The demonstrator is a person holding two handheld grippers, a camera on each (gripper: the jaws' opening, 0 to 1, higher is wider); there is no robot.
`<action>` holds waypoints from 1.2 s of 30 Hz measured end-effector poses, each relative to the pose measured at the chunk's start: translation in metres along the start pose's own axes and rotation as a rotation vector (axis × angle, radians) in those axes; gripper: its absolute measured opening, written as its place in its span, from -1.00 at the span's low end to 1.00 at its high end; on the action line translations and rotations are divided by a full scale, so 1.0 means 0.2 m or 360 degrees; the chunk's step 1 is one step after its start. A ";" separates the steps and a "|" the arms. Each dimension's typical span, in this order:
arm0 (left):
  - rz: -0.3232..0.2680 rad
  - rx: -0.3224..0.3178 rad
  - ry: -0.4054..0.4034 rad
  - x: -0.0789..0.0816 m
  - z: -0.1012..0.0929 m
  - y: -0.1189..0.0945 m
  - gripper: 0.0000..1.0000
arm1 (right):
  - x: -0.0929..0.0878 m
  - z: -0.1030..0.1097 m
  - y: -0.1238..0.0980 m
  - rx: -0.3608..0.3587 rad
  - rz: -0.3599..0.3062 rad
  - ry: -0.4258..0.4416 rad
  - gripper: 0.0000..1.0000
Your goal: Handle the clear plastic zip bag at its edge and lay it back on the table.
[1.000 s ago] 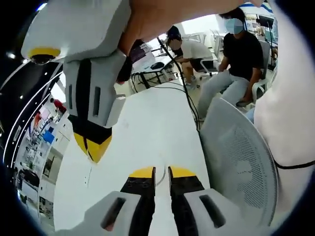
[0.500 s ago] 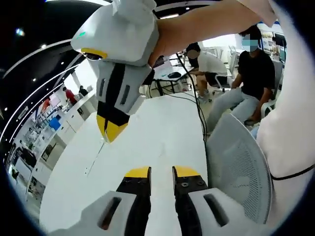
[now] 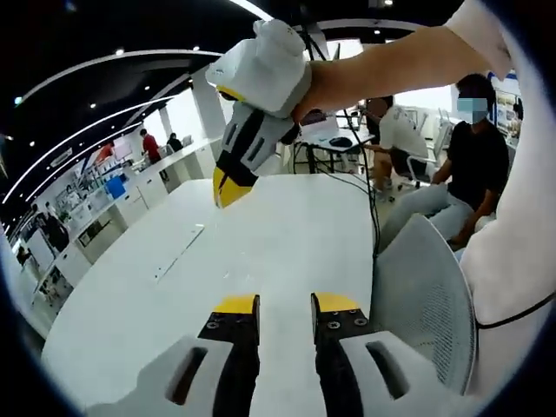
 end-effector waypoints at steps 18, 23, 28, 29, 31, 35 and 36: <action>-0.0057 0.0061 -0.0070 0.08 0.15 0.02 -0.59 | -0.03 -0.05 0.00 -0.0001 -0.0070 0.0210 -1.00; -0.0073 0.0055 -0.0073 0.17 0.23 0.06 -0.60 | 0.02 0.01 -0.05 -0.0033 -0.0115 0.0116 -1.00; -0.0044 0.0036 -0.0057 0.20 0.27 0.11 -0.61 | 0.08 0.07 -0.11 -0.0074 -0.0155 0.0024 -1.00; -0.0036 0.0028 -0.0061 0.20 0.28 0.11 -0.61 | 0.09 0.08 -0.11 -0.0080 -0.0160 0.0013 -1.00; -0.0013 0.0013 -0.0065 0.21 0.28 0.12 -0.64 | 0.10 0.10 -0.13 -0.0087 -0.0172 -0.0014 -1.00; 0.0053 -0.0020 -0.0083 0.21 0.28 0.14 -0.69 | 0.13 0.13 -0.14 -0.0103 -0.0181 -0.0057 -1.00; 0.0058 -0.0028 -0.0089 0.21 0.27 0.14 -0.70 | 0.13 0.13 -0.14 -0.0103 -0.0184 -0.0063 -1.00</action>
Point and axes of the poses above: the point that each gripper's makers call its tool centre point, and the gripper's own axes: y roughly forward along the fingers, z roughly to its left, x roughly out of its top, the point moved 9 cm from there along -y, roughly backward along the fingers, and after that the axes turned 4 degrees about z, right-handed, at the moved point
